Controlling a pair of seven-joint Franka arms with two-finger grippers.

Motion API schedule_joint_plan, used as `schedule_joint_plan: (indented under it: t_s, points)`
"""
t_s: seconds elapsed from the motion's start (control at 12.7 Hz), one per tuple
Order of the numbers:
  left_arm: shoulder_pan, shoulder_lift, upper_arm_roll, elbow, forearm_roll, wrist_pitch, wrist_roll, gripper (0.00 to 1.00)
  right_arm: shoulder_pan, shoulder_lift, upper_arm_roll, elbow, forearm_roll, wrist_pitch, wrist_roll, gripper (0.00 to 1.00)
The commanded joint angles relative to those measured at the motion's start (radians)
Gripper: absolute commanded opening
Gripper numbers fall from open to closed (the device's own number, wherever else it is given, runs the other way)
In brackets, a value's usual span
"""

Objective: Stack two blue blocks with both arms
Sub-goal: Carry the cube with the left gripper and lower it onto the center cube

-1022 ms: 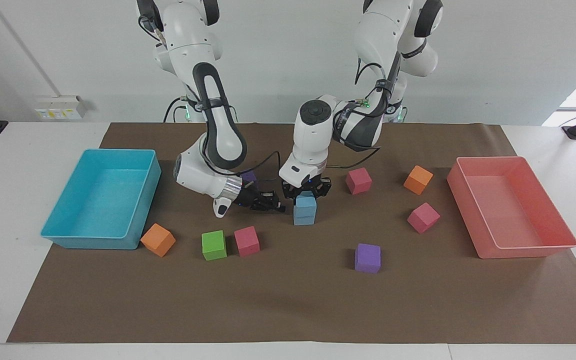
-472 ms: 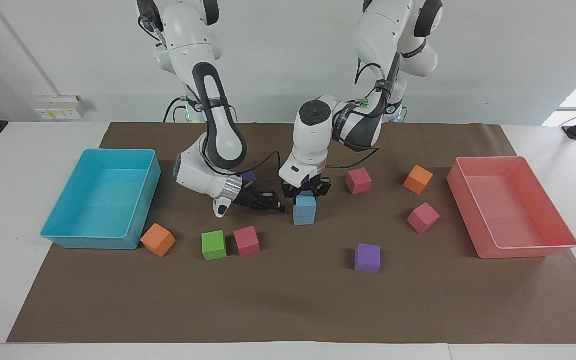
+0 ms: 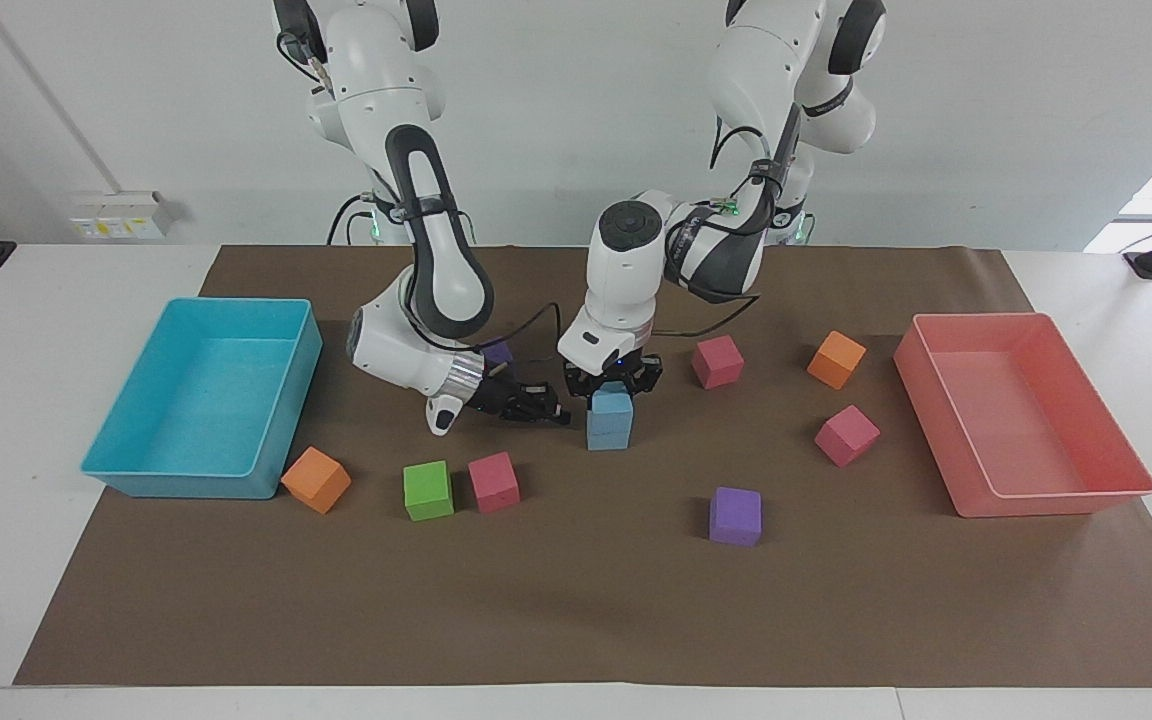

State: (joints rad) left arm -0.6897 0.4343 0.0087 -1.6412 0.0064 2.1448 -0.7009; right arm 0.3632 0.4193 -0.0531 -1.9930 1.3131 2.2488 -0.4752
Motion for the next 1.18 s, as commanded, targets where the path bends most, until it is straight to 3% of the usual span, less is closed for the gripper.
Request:
schedule_joint_plan:
  t_s: [0.0,0.16,0.55,0.79,1.1]
  points:
    - [-0.022,-0.019,0.016,-0.035,0.001,0.02,0.001,0.9,-0.001,-0.001,0.002,-0.007,-0.009,0.02,-0.023,0.0]
    - [-0.022,-0.019,0.016,-0.035,0.0,0.02,0.004,1.0,0.0,-0.001,0.002,-0.007,-0.009,0.022,-0.023,0.0]
    - [-0.013,-0.071,0.016,-0.035,0.0,0.004,0.005,1.0,0.0,-0.001,0.004,-0.007,-0.009,0.026,-0.025,0.0]
    - [-0.005,-0.15,0.02,-0.054,0.0,-0.08,0.004,1.0,-0.001,-0.001,0.002,-0.007,-0.009,0.025,-0.026,0.0]
    - [0.084,-0.331,0.026,-0.23,0.001,-0.062,0.144,1.0,-0.01,-0.014,0.001,-0.003,-0.009,0.026,-0.025,0.0]
